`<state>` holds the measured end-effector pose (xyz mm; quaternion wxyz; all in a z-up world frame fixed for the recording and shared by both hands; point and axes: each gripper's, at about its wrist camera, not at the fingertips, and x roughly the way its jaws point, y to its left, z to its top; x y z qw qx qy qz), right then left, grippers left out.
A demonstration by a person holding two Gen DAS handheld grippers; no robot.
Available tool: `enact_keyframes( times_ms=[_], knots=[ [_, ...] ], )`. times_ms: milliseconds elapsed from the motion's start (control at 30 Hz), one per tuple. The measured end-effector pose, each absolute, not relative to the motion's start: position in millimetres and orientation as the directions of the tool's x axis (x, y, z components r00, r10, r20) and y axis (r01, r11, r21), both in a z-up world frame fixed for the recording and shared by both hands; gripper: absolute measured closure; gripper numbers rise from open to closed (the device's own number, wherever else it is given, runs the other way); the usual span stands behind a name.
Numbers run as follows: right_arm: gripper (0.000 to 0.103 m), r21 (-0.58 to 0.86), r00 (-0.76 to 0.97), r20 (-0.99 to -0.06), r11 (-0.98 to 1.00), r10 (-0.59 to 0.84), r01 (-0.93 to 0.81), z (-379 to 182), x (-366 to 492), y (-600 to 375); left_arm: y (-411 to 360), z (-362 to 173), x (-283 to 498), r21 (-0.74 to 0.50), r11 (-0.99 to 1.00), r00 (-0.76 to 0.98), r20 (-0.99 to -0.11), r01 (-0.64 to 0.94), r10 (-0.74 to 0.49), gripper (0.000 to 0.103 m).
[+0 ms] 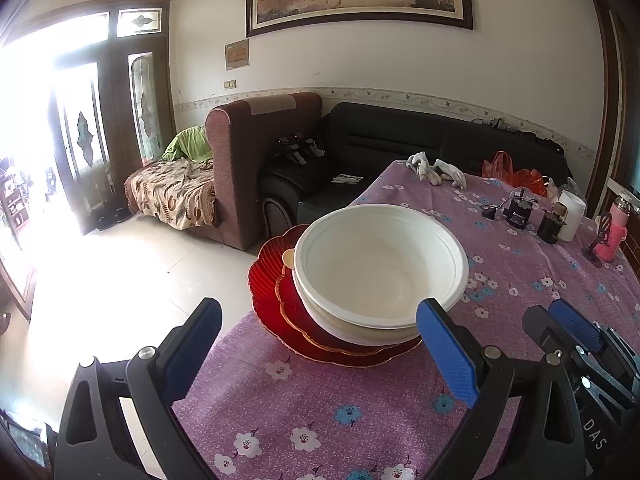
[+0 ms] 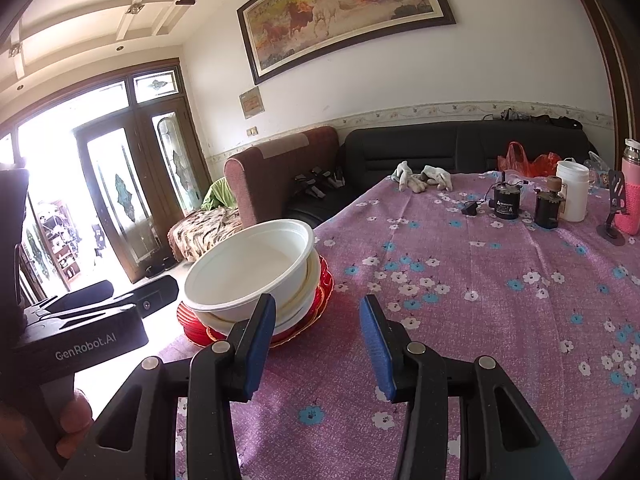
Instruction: Organize plates and bowls
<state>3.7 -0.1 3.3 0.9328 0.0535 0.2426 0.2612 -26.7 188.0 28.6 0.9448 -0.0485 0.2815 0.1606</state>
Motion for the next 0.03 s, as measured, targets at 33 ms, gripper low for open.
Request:
enact_keyframes(
  times_ms=[33],
  knots=[
    [0.055,0.226,0.745,-0.426,0.858,0.513,-0.461,3.2,3.8,-0.1,188.8,28.7,-25.9,-0.010,0.946,0.792,-0.550,-0.325,0.266,0.005]
  ],
)
